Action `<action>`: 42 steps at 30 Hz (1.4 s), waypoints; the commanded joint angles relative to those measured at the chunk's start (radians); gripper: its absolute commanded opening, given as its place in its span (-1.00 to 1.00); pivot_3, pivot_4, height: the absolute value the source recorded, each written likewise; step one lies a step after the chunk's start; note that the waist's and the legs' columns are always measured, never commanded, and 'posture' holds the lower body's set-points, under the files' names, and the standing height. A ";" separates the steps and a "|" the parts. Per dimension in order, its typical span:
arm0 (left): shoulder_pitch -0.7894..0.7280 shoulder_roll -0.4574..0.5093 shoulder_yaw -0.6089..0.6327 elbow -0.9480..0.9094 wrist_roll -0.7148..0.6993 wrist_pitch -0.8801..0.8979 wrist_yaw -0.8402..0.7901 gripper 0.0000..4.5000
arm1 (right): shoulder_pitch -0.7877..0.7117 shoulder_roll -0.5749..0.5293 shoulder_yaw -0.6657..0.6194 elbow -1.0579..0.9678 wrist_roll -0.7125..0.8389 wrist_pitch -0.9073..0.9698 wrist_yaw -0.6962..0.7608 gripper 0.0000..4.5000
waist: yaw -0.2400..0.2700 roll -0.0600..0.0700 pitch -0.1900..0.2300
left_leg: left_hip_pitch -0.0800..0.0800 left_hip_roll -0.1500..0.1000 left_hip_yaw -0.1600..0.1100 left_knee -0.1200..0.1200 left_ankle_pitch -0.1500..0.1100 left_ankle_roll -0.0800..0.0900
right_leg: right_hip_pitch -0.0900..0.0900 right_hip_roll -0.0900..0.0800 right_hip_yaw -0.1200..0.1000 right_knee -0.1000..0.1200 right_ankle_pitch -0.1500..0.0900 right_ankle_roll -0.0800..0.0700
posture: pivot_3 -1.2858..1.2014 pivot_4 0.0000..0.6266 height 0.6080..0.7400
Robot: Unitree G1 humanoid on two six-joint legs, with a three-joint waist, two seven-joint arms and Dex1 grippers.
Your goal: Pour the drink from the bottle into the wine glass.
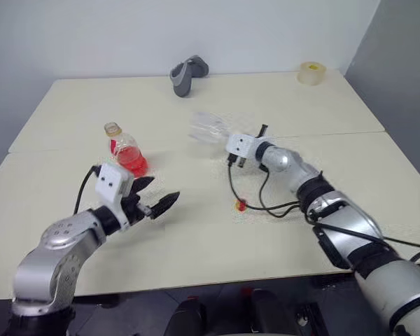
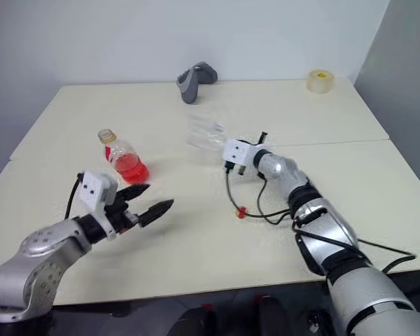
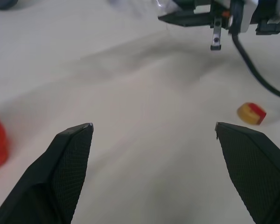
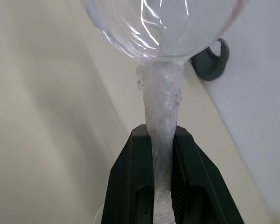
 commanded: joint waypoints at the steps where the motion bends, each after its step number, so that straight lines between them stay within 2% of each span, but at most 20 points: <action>1: 0.106 -0.027 0.065 -0.130 -0.027 -0.011 0.038 1.00 | 0.026 0.111 -0.156 -0.107 0.217 0.107 0.053 -0.93 | 0.004 0.000 0.000 | 0.000 0.000 0.000 0.000 0.000 0.000 | 0.000 0.000 0.000 0.000 0.000 0.000 | 0.03 -0.52 1.00; 5: 0.228 -0.069 0.114 -0.196 -0.014 -0.041 0.080 1.00 | 0.074 0.240 -0.253 -0.145 0.355 0.214 0.069 -0.93 | 0.012 0.000 0.000 | 0.001 0.000 0.000 -0.001 0.000 0.000 | 0.001 0.000 0.000 0.000 0.000 0.000 | 0.03 -0.52 1.00; 9: 0.280 -0.093 0.131 -0.244 -0.028 -0.045 0.117 1.00 | 0.098 0.318 -0.308 -0.139 0.442 0.252 0.079 -0.93 | 0.035 0.001 0.001 | 0.001 -0.001 -0.003 0.000 -0.002 0.003 | 0.001 0.000 -0.002 0.000 0.000 -0.001 | 0.03 -0.52 1.00; 15: 0.300 -0.118 0.116 -0.286 -0.033 -0.045 0.162 1.00 | 0.118 0.359 -0.266 -0.063 0.411 0.220 0.022 -0.93 | 0.034 0.001 0.001 | 0.002 -0.001 -0.002 0.000 -0.002 0.003 | 0.001 0.000 -0.001 0.000 0.000 -0.001 | 0.03 -0.52 1.00; 24: 0.269 -0.112 0.107 -0.268 -0.035 -0.047 0.165 1.00 | 0.195 0.304 -0.185 -0.144 0.360 0.324 0.025 -0.93 | 0.033 0.001 -0.001 | 0.003 0.000 -0.001 -0.001 -0.001 0.002 | 0.002 0.000 -0.001 0.000 0.000 -0.002 | 0.03 -0.52 1.00; 29: 0.250 -0.118 0.076 -0.246 -0.028 -0.059 0.161 1.00 | 0.349 0.185 -0.112 -0.421 0.305 0.513 0.077 -0.93 | 0.037 0.001 -0.005 | 0.003 0.000 -0.002 -0.001 -0.002 0.003 | 0.003 0.000 -0.001 -0.001 0.000 -0.002 | 0.03 -0.52 1.00; 33: 0.276 -0.119 0.055 -0.247 -0.012 -0.086 0.150 1.00 | 0.437 0.137 -0.093 -0.613 0.308 0.648 0.101 -0.93 | 0.040 0.001 -0.008 | 0.004 -0.001 -0.002 -0.001 -0.002 0.004 | 0.004 0.000 -0.002 -0.001 0.000 -0.002 | 0.03 -0.52 1.00; 37: 0.289 -0.121 0.044 -0.237 -0.004 -0.110 0.151 1.00 | 0.487 0.110 -0.069 -0.707 0.303 0.721 0.112 -0.93 | 0.041 0.002 -0.007 | 0.005 -0.001 -0.003 -0.001 -0.002 0.004 | 0.006 0.000 -0.002 -0.002 0.000 -0.002 | 0.03 -0.52 1.00; 42: 0.296 -0.118 0.037 -0.233 -0.003 -0.125 0.153 1.00 | 0.474 0.122 -0.074 -0.723 0.318 0.716 0.099 -0.93 | 0.041 0.003 -0.007 | 0.015 -0.001 -0.005 -0.004 -0.003 0.005 | 0.019 0.000 -0.005 -0.010 0.000 -0.001 | 0.03 -0.52 1.00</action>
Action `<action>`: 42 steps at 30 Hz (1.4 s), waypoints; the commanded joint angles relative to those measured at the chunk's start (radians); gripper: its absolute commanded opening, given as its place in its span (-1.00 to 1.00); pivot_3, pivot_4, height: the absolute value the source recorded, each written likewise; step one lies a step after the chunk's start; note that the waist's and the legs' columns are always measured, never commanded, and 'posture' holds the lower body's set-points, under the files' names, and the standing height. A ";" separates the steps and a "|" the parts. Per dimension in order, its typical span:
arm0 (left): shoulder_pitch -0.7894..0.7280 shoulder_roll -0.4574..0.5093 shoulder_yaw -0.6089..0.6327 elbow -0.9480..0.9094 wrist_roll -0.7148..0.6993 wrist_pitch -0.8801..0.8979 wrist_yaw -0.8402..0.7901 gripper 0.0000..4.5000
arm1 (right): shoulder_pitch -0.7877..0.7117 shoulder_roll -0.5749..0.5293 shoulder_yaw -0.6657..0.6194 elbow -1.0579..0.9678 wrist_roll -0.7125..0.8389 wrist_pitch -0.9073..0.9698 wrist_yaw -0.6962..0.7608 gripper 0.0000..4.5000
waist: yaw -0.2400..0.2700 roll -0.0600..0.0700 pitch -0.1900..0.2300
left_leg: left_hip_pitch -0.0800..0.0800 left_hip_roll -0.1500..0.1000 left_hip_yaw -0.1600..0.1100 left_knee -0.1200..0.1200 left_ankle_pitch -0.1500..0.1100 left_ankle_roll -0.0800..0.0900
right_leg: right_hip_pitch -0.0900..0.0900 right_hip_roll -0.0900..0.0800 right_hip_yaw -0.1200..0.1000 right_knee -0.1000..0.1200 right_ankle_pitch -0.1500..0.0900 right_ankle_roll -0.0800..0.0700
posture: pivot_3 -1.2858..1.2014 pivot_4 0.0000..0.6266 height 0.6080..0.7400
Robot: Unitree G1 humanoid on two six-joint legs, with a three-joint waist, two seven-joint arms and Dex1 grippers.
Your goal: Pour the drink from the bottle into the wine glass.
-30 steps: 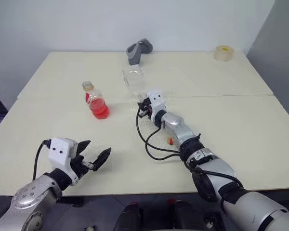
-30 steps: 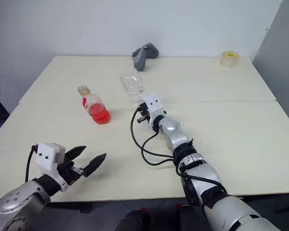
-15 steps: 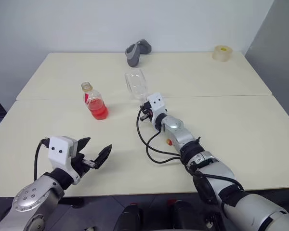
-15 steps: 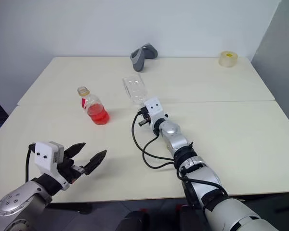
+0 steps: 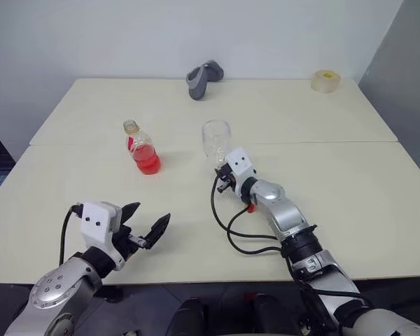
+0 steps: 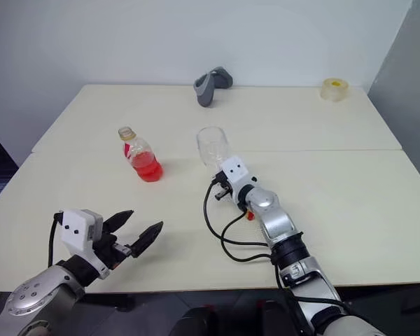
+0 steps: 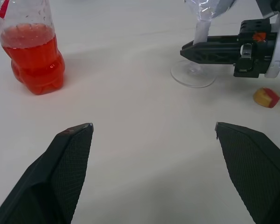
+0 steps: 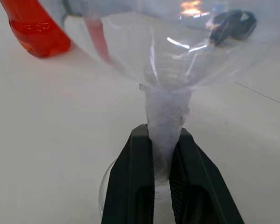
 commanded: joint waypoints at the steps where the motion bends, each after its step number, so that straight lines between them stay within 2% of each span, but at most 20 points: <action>1: 0.005 0.002 0.003 -0.006 0.009 -0.034 -0.003 1.00 | 0.006 0.003 -0.006 0.040 0.002 0.022 -0.011 -0.93 | 0.000 0.000 0.000 | 0.003 0.000 0.000 -0.001 0.000 0.001 | 0.003 0.000 0.000 -0.002 0.000 0.000 | 0.03 -0.52 1.00; 6: -0.015 0.006 0.004 0.008 0.005 -0.037 0.001 1.00 | -0.087 0.071 -0.062 0.150 0.038 -0.143 -0.061 -0.93 | -0.005 0.000 0.001 | 0.008 0.001 0.000 -0.006 -0.001 0.001 | 0.007 0.001 0.000 -0.005 0.000 0.000 | 0.03 -0.52 1.00; 12: -0.029 0.007 0.001 0.019 0.011 -0.040 0.009 1.00 | -0.226 0.160 -0.147 0.460 0.095 -0.415 -0.082 -0.93 | -0.008 0.001 0.002 | 0.007 0.001 0.002 -0.012 0.000 0.000 | 0.002 0.002 0.002 -0.006 0.000 0.000 | 0.03 -0.52 1.00; 18: -0.041 0.003 -0.009 0.020 0.015 -0.038 0.017 1.00 | -0.298 0.172 -0.138 0.645 0.057 -0.528 -0.109 -0.93 | -0.008 0.001 0.003 | 0.006 0.001 0.004 -0.013 0.000 0.000 | 0.001 0.001 0.003 -0.007 0.000 0.000 | 0.03 -0.52 1.00; 24: -0.053 0.003 -0.016 0.024 0.017 -0.037 0.023 1.00 | -0.301 0.162 -0.095 0.692 -0.006 -0.571 -0.129 -0.93 | -0.008 0.001 0.003 | 0.006 0.003 0.003 -0.013 0.000 0.000 | 0.001 0.002 0.003 -0.005 0.000 -0.001 | 0.03 -0.52 1.00; 26: -0.056 0.003 -0.021 0.027 0.020 -0.039 0.024 1.00 | -0.294 0.159 -0.097 0.685 -0.004 -0.580 -0.112 -0.61 | -0.007 0.001 0.003 | 0.006 0.003 0.003 -0.013 0.000 0.000 | 0.001 0.002 0.003 -0.005 0.000 -0.001 | 0.03 -0.52 1.00; 29: -0.070 0.000 -0.033 0.036 0.025 -0.039 0.028 1.00 | -0.277 0.149 -0.086 0.660 -0.009 -0.605 -0.073 -0.25 | -0.008 0.002 0.003 | 0.006 0.003 0.003 -0.013 0.000 0.000 | 0.001 0.002 0.003 -0.006 0.000 -0.001 | 0.03 -0.52 1.00; 36: -0.114 0.007 -0.062 0.082 0.053 -0.057 0.020 1.00 | -0.232 0.138 -0.115 0.525 0.053 -0.568 -0.002 0.88 | -0.007 0.002 0.003 | 0.006 0.003 0.003 -0.013 0.000 0.000 | 0.001 0.002 0.002 -0.006 0.000 -0.001 | 0.03 -0.52 1.00; 37: -0.120 0.008 -0.062 0.088 0.055 -0.059 0.019 1.00 | -0.218 0.135 -0.112 0.490 0.057 -0.553 0.009 0.98 | -0.006 0.002 0.003 | 0.006 0.003 0.003 -0.013 0.000 0.000 | 0.001 0.002 0.002 -0.006 0.000 -0.001 | 0.03 -0.52 1.00; 40: -0.132 0.009 -0.062 0.101 0.059 -0.063 0.017 1.00 | -0.175 0.124 -0.102 0.386 0.065 -0.496 0.030 0.98 | -0.005 0.002 0.003 | 0.006 0.003 0.003 -0.013 0.000 0.000 | 0.001 0.002 0.003 -0.006 0.000 -0.001 | 0.03 -0.52 1.00; 42: -0.142 0.010 -0.058 0.111 0.063 -0.064 0.017 1.00 | -0.125 0.114 -0.106 0.264 0.089 -0.395 0.050 0.98 | -0.005 0.002 0.003 | 0.006 0.003 0.003 -0.013 0.000 0.000 | 0.001 0.002 0.003 -0.006 0.000 -0.001 | 0.03 -0.52 1.00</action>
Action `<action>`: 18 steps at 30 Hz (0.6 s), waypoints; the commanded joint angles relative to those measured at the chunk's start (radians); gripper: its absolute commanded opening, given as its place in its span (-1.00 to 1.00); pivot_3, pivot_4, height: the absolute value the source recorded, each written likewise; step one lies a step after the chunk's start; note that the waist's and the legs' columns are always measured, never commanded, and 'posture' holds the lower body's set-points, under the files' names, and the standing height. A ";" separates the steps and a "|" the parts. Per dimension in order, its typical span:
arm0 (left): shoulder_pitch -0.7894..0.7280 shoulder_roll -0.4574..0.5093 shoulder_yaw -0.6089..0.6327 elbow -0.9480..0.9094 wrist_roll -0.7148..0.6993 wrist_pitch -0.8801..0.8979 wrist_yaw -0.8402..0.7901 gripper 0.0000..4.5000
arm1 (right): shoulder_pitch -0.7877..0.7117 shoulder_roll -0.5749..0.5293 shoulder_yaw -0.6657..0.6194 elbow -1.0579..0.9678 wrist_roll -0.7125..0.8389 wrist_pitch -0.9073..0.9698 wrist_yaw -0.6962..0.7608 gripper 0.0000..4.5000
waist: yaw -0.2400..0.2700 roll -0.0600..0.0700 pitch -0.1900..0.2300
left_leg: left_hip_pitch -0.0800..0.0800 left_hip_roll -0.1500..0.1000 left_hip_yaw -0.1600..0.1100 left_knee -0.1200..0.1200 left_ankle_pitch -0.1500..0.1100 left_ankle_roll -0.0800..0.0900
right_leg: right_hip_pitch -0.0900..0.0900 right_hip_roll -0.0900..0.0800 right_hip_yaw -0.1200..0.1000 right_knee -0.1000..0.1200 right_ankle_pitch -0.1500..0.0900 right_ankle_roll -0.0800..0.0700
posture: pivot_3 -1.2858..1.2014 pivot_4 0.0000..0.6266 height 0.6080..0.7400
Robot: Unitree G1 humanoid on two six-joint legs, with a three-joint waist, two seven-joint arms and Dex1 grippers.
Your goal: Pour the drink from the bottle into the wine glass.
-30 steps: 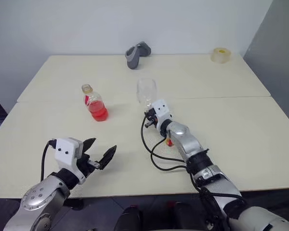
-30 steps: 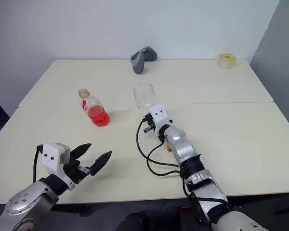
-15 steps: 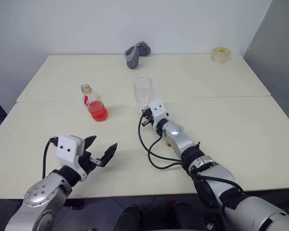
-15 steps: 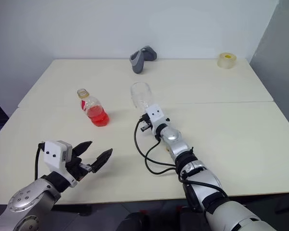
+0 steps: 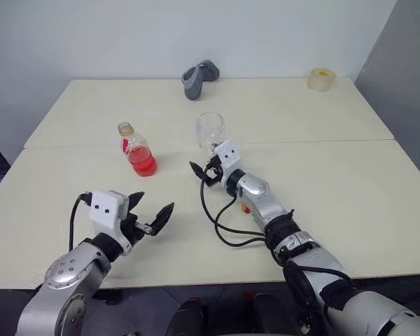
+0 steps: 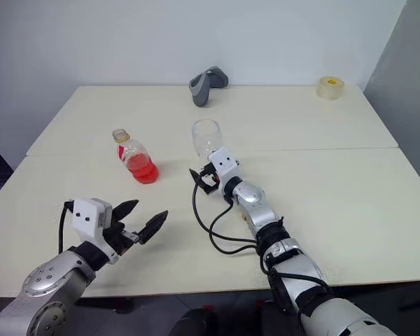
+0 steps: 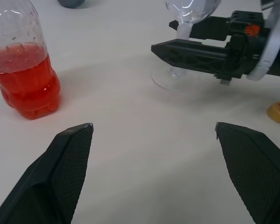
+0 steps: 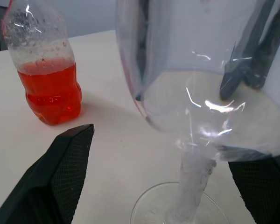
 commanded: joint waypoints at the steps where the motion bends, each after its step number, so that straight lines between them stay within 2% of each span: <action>1: -0.016 0.008 0.011 -0.001 0.008 -0.026 -0.003 1.00 | 0.063 -0.016 0.001 -0.227 0.051 0.147 0.041 0.98 | 0.000 0.000 0.000 | 0.000 0.000 0.000 0.000 0.000 0.000 | 0.000 0.000 0.000 0.000 0.000 0.000 | 0.03 -0.52 1.00; 7: -0.058 0.010 0.025 0.042 0.027 -0.031 0.011 1.00 | 0.232 -0.139 0.056 -0.569 0.044 0.399 0.102 0.98 | 0.004 0.000 0.000 | -0.001 0.000 -0.001 0.000 0.000 0.000 | 0.000 0.000 -0.001 -0.001 0.000 0.000 | 0.03 -0.52 1.00; 12: -0.136 0.032 0.067 0.166 0.097 -0.077 0.043 1.00 | 0.378 -0.284 0.067 -0.918 0.093 0.566 0.175 0.98 | 0.004 0.001 0.001 | -0.001 0.000 -0.001 -0.001 0.000 0.000 | 0.000 0.000 -0.001 0.000 0.000 0.000 | 0.03 -0.52 1.00; 18: -0.233 0.044 0.100 0.305 0.160 -0.151 0.081 1.00 | 0.474 -0.364 0.005 -1.213 0.369 0.656 0.330 0.98 | 0.000 -0.001 0.003 | -0.001 0.000 -0.001 -0.001 0.000 0.000 | 0.000 0.000 -0.001 -0.001 0.000 0.001 | 0.03 -0.52 1.00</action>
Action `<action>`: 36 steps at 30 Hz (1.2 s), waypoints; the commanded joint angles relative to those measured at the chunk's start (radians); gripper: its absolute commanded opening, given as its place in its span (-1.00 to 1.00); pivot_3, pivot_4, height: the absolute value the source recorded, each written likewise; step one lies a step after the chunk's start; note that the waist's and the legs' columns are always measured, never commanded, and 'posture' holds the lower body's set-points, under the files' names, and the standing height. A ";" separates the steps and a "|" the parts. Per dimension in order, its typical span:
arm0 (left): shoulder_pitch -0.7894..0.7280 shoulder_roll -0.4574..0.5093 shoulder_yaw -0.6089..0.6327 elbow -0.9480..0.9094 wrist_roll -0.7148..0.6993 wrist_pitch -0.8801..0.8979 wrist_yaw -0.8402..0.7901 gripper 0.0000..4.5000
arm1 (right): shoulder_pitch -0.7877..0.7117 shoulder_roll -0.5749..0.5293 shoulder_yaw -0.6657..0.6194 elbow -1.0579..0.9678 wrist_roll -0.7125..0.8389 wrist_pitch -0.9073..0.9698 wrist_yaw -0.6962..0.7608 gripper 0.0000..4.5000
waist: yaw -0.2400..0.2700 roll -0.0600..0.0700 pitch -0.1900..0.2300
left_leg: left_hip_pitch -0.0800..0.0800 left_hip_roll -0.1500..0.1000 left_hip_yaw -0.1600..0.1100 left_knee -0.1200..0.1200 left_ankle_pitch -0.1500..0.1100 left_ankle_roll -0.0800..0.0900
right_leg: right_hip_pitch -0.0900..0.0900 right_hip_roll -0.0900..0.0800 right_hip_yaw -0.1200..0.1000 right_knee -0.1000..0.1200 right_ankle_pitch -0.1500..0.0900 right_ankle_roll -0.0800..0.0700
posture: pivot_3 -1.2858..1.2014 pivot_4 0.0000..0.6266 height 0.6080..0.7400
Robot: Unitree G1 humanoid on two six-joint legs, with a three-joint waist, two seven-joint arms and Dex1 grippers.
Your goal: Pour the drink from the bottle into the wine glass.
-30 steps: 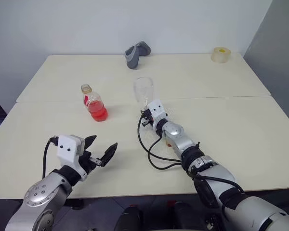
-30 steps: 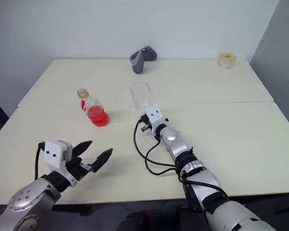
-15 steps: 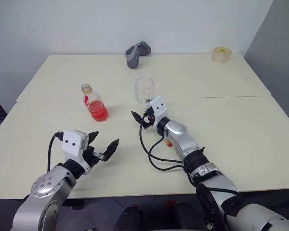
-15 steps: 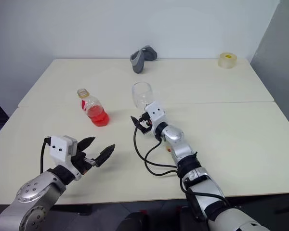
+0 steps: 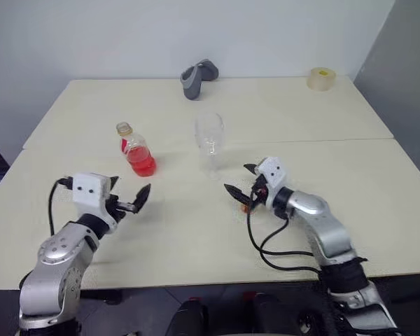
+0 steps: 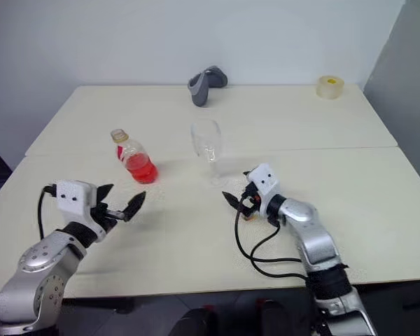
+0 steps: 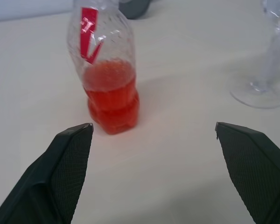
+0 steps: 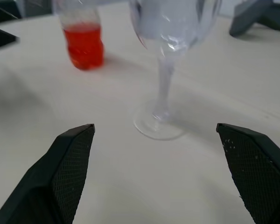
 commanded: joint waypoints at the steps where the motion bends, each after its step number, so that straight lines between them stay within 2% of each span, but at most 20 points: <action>1: -0.057 0.015 0.045 0.064 0.037 -0.059 0.031 1.00 | 0.015 -0.012 -0.034 -0.177 0.192 0.042 0.095 0.98 | 0.000 -0.001 0.001 | 0.000 0.001 0.000 0.000 0.000 0.000 | 0.000 0.000 0.000 0.000 0.000 0.000 | 0.03 -0.52 1.00; 5: -0.137 0.004 0.029 0.147 0.065 -0.089 0.051 1.00 | 0.023 -0.058 -0.011 -0.221 0.245 0.043 0.144 0.98 | 0.003 -0.003 0.002 | 0.000 0.000 0.000 0.000 0.000 0.000 | 0.001 0.000 -0.001 0.000 0.000 0.000 | 0.03 -0.52 1.00; 14: -0.213 -0.024 -0.024 0.254 0.094 -0.149 0.035 1.00 | -0.013 -0.047 0.026 -0.199 0.232 0.008 0.091 0.98 | 0.004 -0.005 0.003 | -0.001 0.000 0.000 0.000 0.000 0.000 | 0.000 0.000 0.000 -0.001 0.000 0.000 | 0.03 -0.52 1.00; 26: -0.374 0.043 -0.056 0.508 0.094 -0.209 -0.113 1.00 | 0.019 -0.048 0.035 -0.253 0.264 0.045 0.020 0.98 | 0.004 -0.005 0.003 | -0.001 0.000 0.000 0.000 0.002 -0.003 | -0.001 0.000 -0.001 0.000 0.000 0.000 | 0.03 -0.52 1.00; 36: -0.573 0.027 -0.121 0.851 0.172 -0.397 -0.166 1.00 | 0.020 -0.038 0.043 -0.238 0.261 0.041 -0.011 0.98 | 0.005 -0.008 0.004 | -0.002 0.000 -0.001 0.001 0.002 -0.004 | -0.002 0.000 -0.002 0.000 0.000 0.000 | 0.03 -0.52 1.00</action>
